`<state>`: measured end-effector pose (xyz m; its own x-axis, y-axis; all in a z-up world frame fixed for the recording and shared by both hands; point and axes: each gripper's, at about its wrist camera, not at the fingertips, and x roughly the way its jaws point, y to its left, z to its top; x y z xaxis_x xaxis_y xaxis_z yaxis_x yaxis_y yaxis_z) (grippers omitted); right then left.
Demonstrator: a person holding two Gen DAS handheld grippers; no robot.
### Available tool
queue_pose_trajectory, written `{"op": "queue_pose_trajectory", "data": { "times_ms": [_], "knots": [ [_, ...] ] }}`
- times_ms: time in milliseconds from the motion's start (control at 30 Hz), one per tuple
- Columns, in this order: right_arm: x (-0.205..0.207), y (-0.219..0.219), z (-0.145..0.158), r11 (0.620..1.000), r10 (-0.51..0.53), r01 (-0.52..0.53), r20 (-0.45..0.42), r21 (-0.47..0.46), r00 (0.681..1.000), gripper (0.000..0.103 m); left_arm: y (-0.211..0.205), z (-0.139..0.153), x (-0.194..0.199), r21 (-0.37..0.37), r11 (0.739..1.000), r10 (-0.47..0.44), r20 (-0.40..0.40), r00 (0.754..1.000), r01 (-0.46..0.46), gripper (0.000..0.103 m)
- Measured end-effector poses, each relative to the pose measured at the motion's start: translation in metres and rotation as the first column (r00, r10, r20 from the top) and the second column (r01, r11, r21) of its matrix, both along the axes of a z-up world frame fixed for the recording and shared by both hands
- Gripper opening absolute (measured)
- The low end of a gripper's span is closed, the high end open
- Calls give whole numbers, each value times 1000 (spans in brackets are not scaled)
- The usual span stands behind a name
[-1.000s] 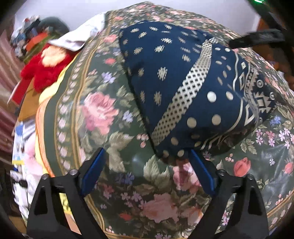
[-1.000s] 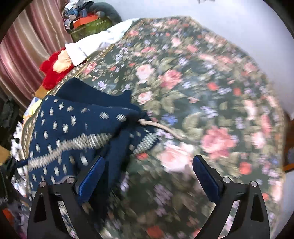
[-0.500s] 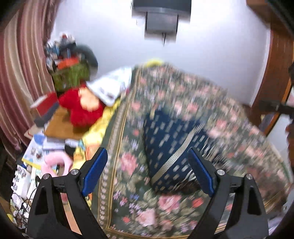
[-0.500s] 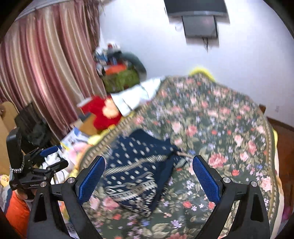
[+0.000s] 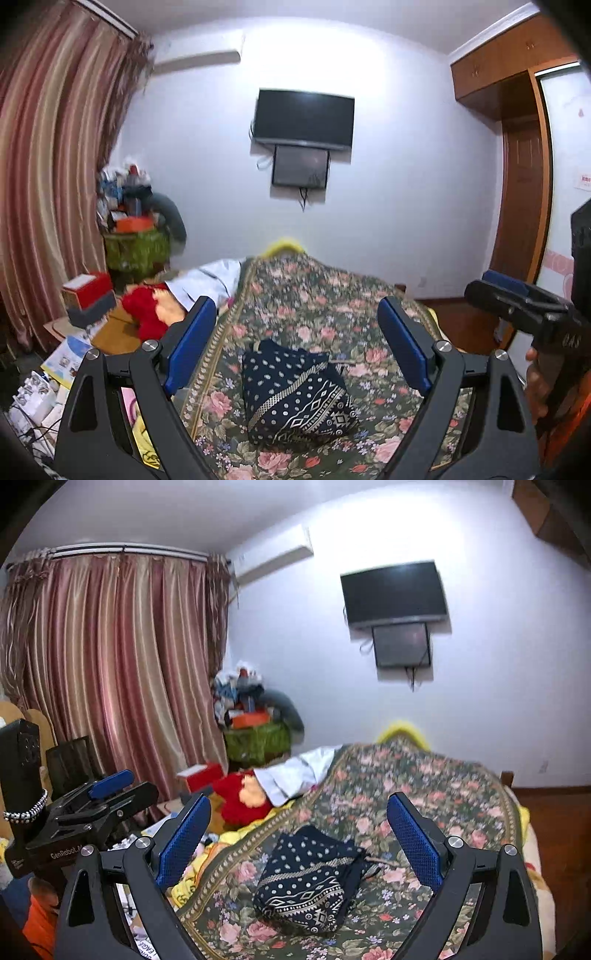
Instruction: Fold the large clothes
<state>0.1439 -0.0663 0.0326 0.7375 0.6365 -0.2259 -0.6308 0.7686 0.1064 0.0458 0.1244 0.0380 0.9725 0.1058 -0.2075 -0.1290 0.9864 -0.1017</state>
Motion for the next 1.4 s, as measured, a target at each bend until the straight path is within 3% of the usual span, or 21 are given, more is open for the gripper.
{"op": "queue_pose_trajectory", "data": {
  "times_ms": [133, 367, 1400],
  "knots": [
    [-25, -4, 0, 1000, -14, 14, 28, 15, 999, 96, -8, 5, -21, -6, 1000, 28, 43, 999, -28, 90],
    [-40, -12, -7, 999, -35, 35, 6, 25, 999, 96, -20, 1, -36, 14, 999, 47, 51, 998, -48, 90],
    [-37, -11, -15, 999, -44, 44, -16, 6, 999, 96, -20, -13, -22, -16, 999, 38, 11, 999, -38, 90]
  ]
}}
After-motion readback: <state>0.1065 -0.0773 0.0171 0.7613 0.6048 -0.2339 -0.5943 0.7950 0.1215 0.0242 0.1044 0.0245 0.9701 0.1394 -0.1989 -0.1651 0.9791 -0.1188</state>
